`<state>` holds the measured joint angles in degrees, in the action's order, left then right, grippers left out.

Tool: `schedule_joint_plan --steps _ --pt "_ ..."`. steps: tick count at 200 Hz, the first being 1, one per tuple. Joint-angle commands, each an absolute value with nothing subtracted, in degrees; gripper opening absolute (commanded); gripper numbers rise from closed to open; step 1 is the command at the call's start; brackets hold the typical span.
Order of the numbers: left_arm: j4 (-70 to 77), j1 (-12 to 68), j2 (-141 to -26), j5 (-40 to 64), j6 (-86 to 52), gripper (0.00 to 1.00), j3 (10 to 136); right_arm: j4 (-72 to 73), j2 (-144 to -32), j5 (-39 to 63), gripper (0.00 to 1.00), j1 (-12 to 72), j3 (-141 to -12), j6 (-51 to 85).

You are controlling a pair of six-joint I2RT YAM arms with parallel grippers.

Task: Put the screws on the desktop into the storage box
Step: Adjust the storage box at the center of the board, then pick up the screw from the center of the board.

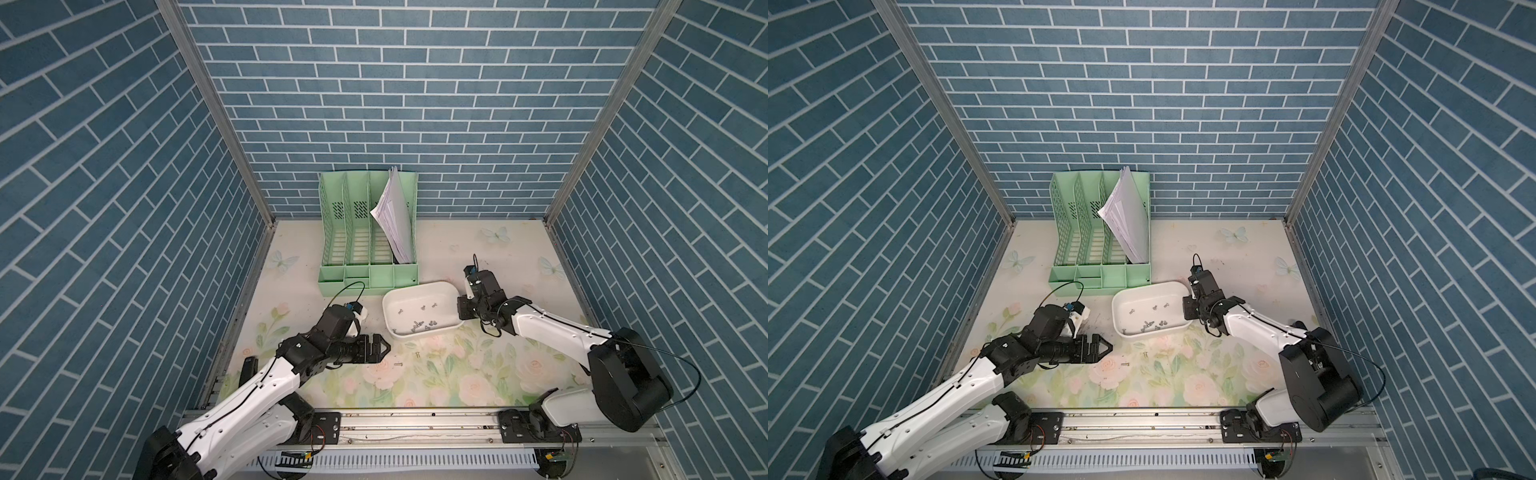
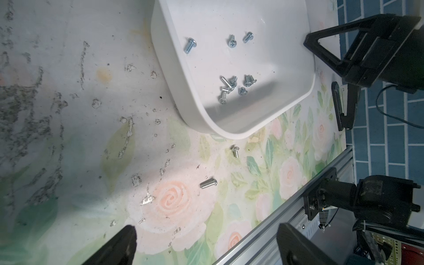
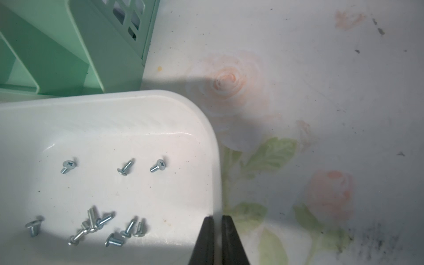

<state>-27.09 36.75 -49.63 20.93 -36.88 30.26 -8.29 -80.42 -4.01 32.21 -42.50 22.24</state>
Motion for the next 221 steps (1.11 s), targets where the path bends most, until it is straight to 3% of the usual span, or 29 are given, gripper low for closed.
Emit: schedule_joint_plan --steps 1,38,47,64,83,110,156,221 --pt "-26.7 37.7 -50.6 19.0 -37.2 1.00 29.9 -10.2 -77.7 -6.3 0.05 30.5 -40.9 24.3" --pt "-26.2 41.8 -53.4 15.4 -38.8 1.00 30.6 -10.8 -75.3 -6.9 0.07 28.4 -39.7 24.6" --pt "-26.2 43.4 -54.4 14.1 -39.3 1.00 31.0 -10.7 -74.9 -6.8 0.18 28.4 -39.4 24.6" --pt "-26.7 46.0 -56.6 12.0 -40.1 1.00 31.9 -10.5 -74.1 -6.4 0.28 28.3 -39.1 24.5" --pt "-28.0 48.1 -58.4 9.4 -40.9 0.98 32.7 -10.4 -72.2 -6.4 0.54 28.4 -38.5 24.1" --pt "-29.0 49.4 -60.6 7.2 -41.7 0.94 33.0 -12.1 -67.9 -7.1 0.68 28.4 -37.9 23.4" --pt "-28.1 51.2 -65.8 5.1 -42.5 0.79 32.4 -16.6 -60.4 -7.8 0.74 28.4 -37.8 22.9" --pt "-25.5 52.8 -71.7 5.1 -41.9 0.59 32.3 -19.1 -57.1 -8.3 0.75 28.4 -38.2 22.7"
